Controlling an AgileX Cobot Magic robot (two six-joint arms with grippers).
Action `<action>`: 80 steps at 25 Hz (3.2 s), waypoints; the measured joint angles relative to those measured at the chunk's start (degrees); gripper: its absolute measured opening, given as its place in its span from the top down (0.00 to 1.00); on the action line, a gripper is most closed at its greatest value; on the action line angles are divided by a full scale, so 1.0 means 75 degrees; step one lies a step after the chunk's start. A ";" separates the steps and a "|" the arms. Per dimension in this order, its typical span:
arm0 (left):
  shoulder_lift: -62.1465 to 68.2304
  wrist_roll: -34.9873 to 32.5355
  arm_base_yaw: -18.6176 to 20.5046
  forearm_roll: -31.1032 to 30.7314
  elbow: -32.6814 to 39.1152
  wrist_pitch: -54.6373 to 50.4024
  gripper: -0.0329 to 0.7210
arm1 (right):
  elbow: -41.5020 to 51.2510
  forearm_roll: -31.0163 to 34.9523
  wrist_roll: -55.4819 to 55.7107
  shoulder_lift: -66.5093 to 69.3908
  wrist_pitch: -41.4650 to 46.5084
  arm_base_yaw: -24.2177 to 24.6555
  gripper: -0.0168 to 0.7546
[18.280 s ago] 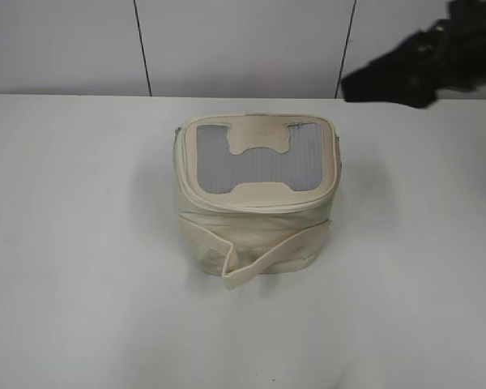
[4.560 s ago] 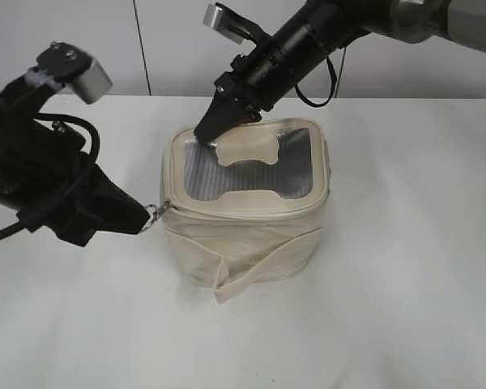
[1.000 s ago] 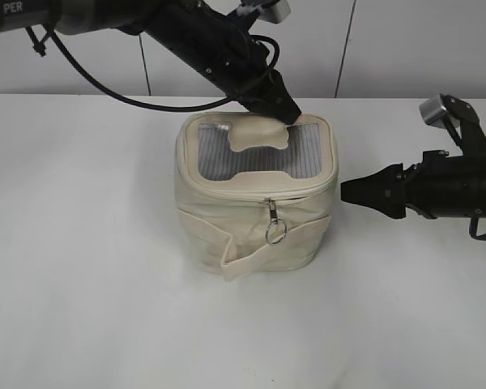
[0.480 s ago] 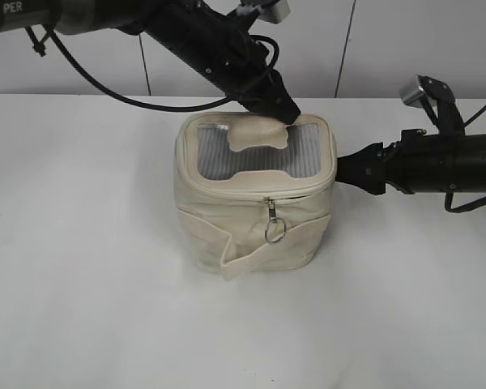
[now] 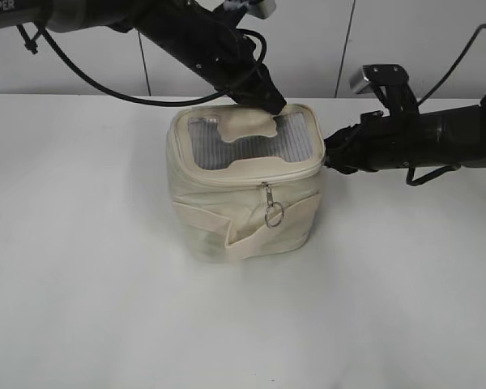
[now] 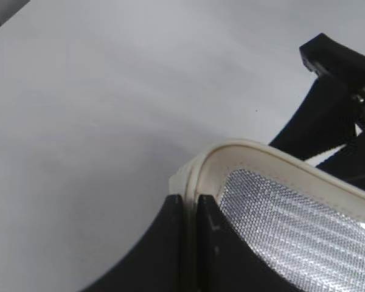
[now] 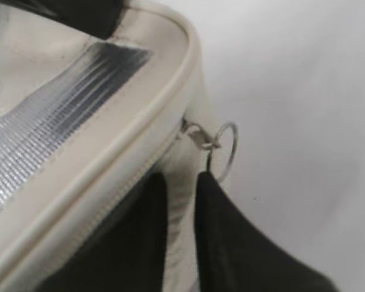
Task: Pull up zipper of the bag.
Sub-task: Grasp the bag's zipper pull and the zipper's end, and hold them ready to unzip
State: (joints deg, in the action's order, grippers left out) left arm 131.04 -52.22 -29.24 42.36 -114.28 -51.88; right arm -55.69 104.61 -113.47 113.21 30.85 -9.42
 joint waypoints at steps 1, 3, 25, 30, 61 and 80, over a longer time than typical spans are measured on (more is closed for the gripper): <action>0.0000 0.0000 0.0006 0.0000 0.0000 0.0029 0.92 | -0.0071 0.0000 0.0000 0.0044 -0.0025 -0.0057 0.79; 0.0000 0.0000 0.0006 0.0000 0.0000 0.0029 0.92 | -0.0101 -0.0007 0.0000 0.0076 -0.0093 -0.0111 0.94; 0.0000 0.0000 -0.0017 0.0058 0.0000 -0.0010 0.92 | 0.0702 -0.0048 -0.0182 -0.0467 -0.0715 -0.0097 0.56; 0.0000 0.0000 -0.0017 0.0058 0.0000 -0.0009 0.92 | 0.0665 -0.0005 -0.0437 -0.0467 -0.0768 -0.0095 0.45; 0.0000 0.0000 -0.0066 0.0038 0.0000 0.0089 0.92 | 0.0263 -0.0378 0.0612 -0.0455 -0.0496 0.0019 0.97; 0.0008 0.0843 -0.0194 0.0091 0.0015 0.0305 0.92 | 0.0949 -0.4199 0.4922 -0.1481 0.0583 0.0121 0.97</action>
State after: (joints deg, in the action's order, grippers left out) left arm 131.10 -45.90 -30.70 43.04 -114.17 -49.59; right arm -48.57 73.11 -76.55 102.10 35.22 -8.51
